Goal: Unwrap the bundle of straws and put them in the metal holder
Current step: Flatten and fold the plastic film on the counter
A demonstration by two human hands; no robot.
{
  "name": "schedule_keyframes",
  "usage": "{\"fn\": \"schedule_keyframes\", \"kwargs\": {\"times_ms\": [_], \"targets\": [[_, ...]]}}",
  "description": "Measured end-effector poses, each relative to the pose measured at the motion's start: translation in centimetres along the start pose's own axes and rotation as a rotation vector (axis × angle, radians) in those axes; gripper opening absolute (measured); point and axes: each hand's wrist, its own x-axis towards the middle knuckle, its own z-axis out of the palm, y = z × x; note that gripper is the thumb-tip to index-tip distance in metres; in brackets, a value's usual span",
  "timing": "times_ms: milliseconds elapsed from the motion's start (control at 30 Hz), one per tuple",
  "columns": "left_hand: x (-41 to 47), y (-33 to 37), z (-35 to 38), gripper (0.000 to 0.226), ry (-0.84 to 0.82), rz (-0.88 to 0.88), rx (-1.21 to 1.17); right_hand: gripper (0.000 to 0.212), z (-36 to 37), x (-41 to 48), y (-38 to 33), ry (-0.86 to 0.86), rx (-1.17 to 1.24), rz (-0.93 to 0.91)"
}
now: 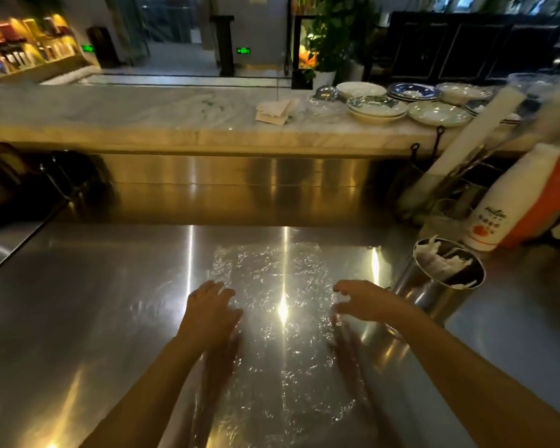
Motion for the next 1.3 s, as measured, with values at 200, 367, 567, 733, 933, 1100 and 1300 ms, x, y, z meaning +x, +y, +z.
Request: {"fn": "schedule_keyframes", "kwargs": {"times_ms": [200,367,567,733,933,1100,1300], "targets": [[3.4,10.1,-4.9,0.036,0.061,0.304,-0.239,0.046,-6.8,-4.7,-1.8,0.35,-0.022,-0.113],[5.3,18.3,-5.9,0.039,0.114,0.494,-0.325,0.03,-10.1,-8.5,0.7,0.639,-0.005,-0.091],[5.5,24.9,-4.3,0.047,0.035,0.618,-0.424,0.035,-10.0,-11.0,5.4,0.83,-0.021,0.031],[5.0,27.3,-2.2,0.054,-0.032,0.688,-0.408,0.028,-9.4,-11.6,7.4,0.708,0.089,0.1],[5.3,27.8,-0.4,0.066,0.003,0.841,-0.113,0.016,-9.4,-10.9,8.5,0.705,-0.005,0.072],[6.0,27.7,-1.2,0.069,-0.145,0.889,-0.14,0.015,-10.0,-10.3,8.4,0.599,-0.044,0.072],[5.2,27.3,-1.5,0.064,0.037,0.813,-0.26,0.022,-10.4,-10.6,9.2,0.657,0.024,-0.069]]}}
